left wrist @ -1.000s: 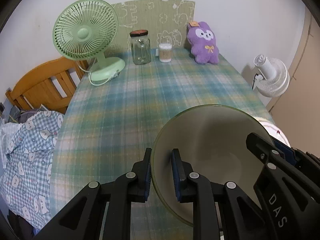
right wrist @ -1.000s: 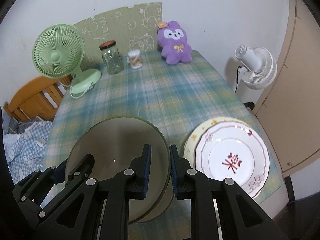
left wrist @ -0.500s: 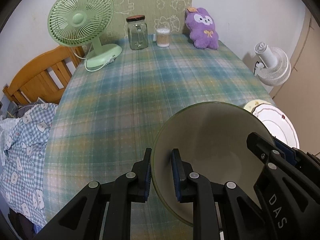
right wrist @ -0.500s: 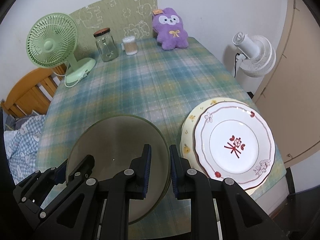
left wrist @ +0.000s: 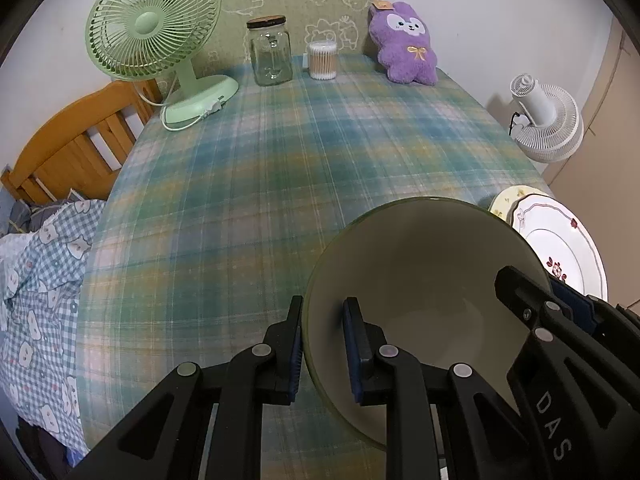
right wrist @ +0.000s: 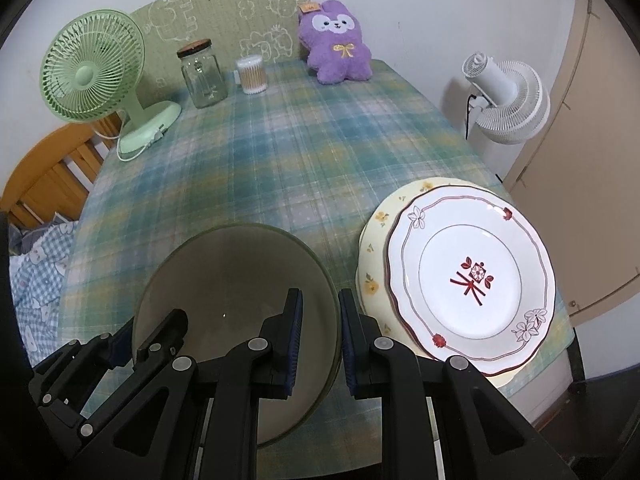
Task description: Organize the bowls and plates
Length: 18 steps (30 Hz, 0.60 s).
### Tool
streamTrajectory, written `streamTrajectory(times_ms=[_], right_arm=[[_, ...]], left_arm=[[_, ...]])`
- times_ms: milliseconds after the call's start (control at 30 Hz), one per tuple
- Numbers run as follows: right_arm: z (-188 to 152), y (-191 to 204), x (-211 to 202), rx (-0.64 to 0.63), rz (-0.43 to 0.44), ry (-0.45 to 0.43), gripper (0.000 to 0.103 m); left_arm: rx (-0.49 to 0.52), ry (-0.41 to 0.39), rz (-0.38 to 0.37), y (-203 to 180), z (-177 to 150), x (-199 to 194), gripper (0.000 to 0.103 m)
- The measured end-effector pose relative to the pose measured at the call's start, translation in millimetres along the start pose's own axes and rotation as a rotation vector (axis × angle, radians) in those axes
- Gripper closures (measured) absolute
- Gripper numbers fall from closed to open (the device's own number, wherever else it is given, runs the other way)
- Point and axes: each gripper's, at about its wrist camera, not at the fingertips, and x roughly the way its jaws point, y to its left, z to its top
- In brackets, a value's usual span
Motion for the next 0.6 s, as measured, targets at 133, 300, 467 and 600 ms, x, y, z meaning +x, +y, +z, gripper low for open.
streamTrajectory(times_ms=[133, 300, 467, 600], right_arm=[[3.6, 1.3, 2.1, -0.011, 0.002, 0.015, 0.081], [9.4, 0.2, 3.7, -0.037, 0.034, 0.048, 0.081], [17.6, -4.6, 7.1, -0.035, 0.052, 0.07, 0.042], [21.4, -7.7, 8.0, -0.038, 0.064, 0.074, 0.033]], left_arm=[[0.0, 0.003, -0.011, -0.1, 2.0, 1.7, 0.085], [0.005, -0.009, -0.04, 3.6, 4.7, -3.6, 0.065], [0.004, -0.014, -0.055, 9.7, 10.3, -6.8, 0.042], [-0.004, -0.018, -0.046, 15.7, 13.6, -8.6, 0.026]])
